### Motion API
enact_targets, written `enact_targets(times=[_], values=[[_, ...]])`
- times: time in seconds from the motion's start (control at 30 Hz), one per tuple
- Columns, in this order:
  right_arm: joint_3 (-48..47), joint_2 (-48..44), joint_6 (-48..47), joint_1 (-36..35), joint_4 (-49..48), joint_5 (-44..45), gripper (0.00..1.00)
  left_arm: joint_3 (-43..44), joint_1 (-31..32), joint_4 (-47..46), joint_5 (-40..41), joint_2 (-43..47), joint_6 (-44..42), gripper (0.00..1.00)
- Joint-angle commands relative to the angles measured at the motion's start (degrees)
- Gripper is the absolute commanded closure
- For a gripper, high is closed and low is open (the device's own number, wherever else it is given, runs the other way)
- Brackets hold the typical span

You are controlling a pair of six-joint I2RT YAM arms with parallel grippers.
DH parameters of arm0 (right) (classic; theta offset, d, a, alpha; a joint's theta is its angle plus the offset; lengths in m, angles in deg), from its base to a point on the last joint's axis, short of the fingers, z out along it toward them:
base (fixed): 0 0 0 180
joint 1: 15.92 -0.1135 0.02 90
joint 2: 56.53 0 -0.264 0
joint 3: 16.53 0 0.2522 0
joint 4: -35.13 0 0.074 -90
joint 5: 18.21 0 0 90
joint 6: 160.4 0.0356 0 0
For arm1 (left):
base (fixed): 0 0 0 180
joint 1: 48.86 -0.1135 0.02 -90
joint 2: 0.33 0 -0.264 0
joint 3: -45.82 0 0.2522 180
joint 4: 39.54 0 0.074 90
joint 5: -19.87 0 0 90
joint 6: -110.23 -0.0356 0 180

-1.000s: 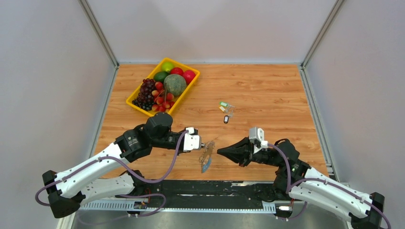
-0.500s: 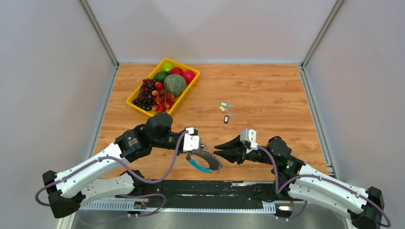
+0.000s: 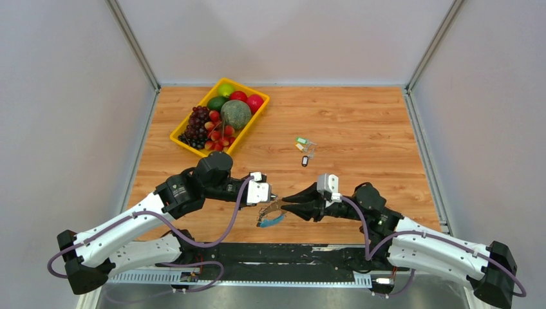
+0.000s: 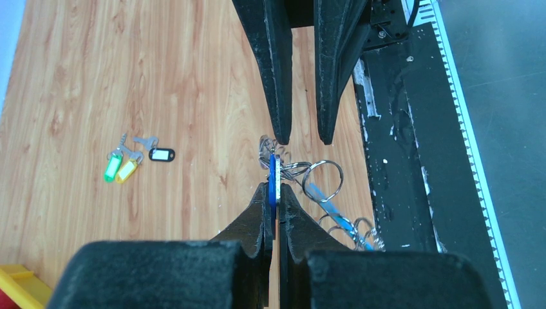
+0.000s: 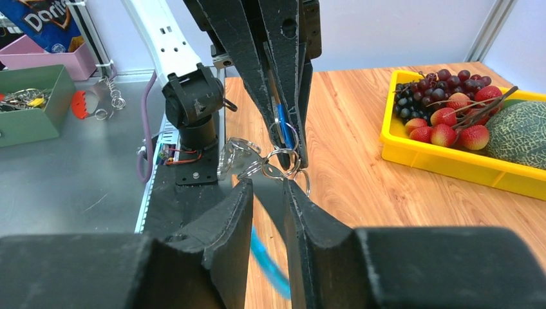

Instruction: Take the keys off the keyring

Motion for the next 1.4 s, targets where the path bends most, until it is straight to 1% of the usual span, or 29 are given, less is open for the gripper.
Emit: enact_targets(times=[0.0, 0.33, 0.6, 0.87, 0.97, 1.03, 1.2, 1.27, 1.37], values=[[-2.6, 1.6, 1.2, -0.8, -5.3, -0.8, 0.71, 0.5, 0.0, -2.2, -2.1, 0.6, -1.2, 1.0], [-3.2, 5.0, 1.6, -1.8, -8.8, 1.0, 0.71, 0.6, -0.1, -2.3, -2.6, 0.7, -1.1, 1.0], [-4.3, 7.9, 2.3, -3.2, -9.7, 1.8, 0.68, 0.7, -0.1, -2.3, -2.6, 0.7, -1.0, 1.0], [-3.9, 8.4, 2.7, -4.7, -10.6, 3.1, 0.68, 0.7, -0.1, -2.3, -2.6, 0.8, -0.9, 1.0], [-3.8, 8.8, 3.6, -5.2, -11.2, 4.9, 0.68, 0.7, -0.1, -2.3, -2.6, 0.9, -0.9, 1.0], [-4.1, 9.2, 4.6, -5.5, -10.7, 7.4, 0.73, 0.7, 0.0, -2.3, -2.3, 0.9, -0.8, 1.0], [-3.5, 8.2, 6.1, -5.5, -9.5, 12.8, 0.9, 0.7, -0.1, -2.3, -1.7, 0.9, -0.7, 1.0], [-2.8, 7.0, 6.1, -5.5, -9.4, 13.1, 1.0, 0.7, 0.0, -2.3, -1.3, 0.9, -0.5, 1.0], [-2.1, 5.0, 5.8, -5.6, -8.3, 12.0, 1.0, 0.8, -0.1, -2.4, -0.4, 0.9, 0.0, 1.0]])
